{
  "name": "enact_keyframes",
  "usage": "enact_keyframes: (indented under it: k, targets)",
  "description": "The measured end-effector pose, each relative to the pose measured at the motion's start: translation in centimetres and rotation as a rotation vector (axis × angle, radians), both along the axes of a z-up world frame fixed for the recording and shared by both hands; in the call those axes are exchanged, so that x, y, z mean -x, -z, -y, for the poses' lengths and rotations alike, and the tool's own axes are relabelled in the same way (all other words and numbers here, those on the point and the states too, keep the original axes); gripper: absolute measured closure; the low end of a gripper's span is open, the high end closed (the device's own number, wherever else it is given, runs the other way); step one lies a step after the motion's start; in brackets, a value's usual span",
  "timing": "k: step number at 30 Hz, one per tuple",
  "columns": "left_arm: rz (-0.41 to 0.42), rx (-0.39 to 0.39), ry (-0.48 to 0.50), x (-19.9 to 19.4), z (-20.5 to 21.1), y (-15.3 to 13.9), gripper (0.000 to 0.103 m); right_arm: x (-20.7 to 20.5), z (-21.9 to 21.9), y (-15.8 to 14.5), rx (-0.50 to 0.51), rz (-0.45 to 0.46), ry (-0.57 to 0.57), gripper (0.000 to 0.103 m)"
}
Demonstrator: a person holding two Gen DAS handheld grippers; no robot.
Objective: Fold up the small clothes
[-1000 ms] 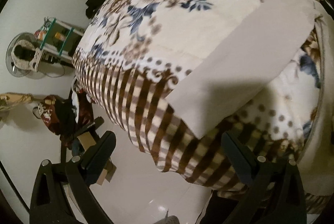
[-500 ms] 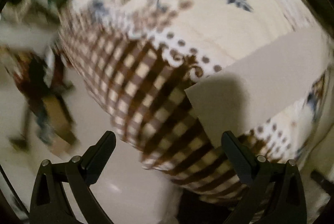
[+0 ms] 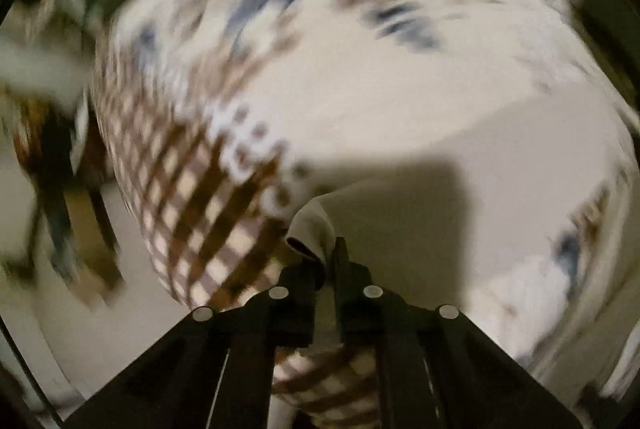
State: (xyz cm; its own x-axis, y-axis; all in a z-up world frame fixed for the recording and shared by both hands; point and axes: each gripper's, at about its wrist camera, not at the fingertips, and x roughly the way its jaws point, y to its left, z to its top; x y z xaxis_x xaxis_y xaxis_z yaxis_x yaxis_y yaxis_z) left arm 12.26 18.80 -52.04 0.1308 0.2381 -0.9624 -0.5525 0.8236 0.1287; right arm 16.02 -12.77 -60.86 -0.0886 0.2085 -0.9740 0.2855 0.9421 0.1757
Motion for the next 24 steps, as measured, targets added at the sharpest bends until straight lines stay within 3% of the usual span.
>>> enact_keyframes:
  k: [2,5,10,13,19,21,24]
  targets:
    - [0.041,-0.069,0.184,-0.8,5.1,-3.2,0.098,1.6,1.1,-0.6,-0.005,0.001,0.015,0.044]
    - [0.090,-0.093,0.476,-0.9,13.8,-6.5,0.098,3.6,3.2,-1.5,0.000,0.000,0.041,0.044]
    - [0.175,-0.063,0.923,0.7,27.7,-9.8,0.098,6.9,9.8,-3.2,0.045,-0.008,0.101,0.044]
    - [0.198,-0.024,1.078,2.5,33.1,-9.7,0.098,10.2,12.8,-4.3,0.073,-0.009,0.150,0.044]
    - [0.169,0.014,1.232,4.5,39.0,-7.3,0.098,15.6,19.9,-5.5,0.095,-0.026,0.241,0.044]
    - [0.131,0.023,1.246,4.0,39.2,-6.1,0.094,16.9,22.2,-5.8,0.083,-0.026,0.252,0.044]
    - [0.035,0.117,1.223,3.3,39.1,-4.1,0.093,18.1,24.8,-6.1,0.047,-0.016,0.266,0.044]
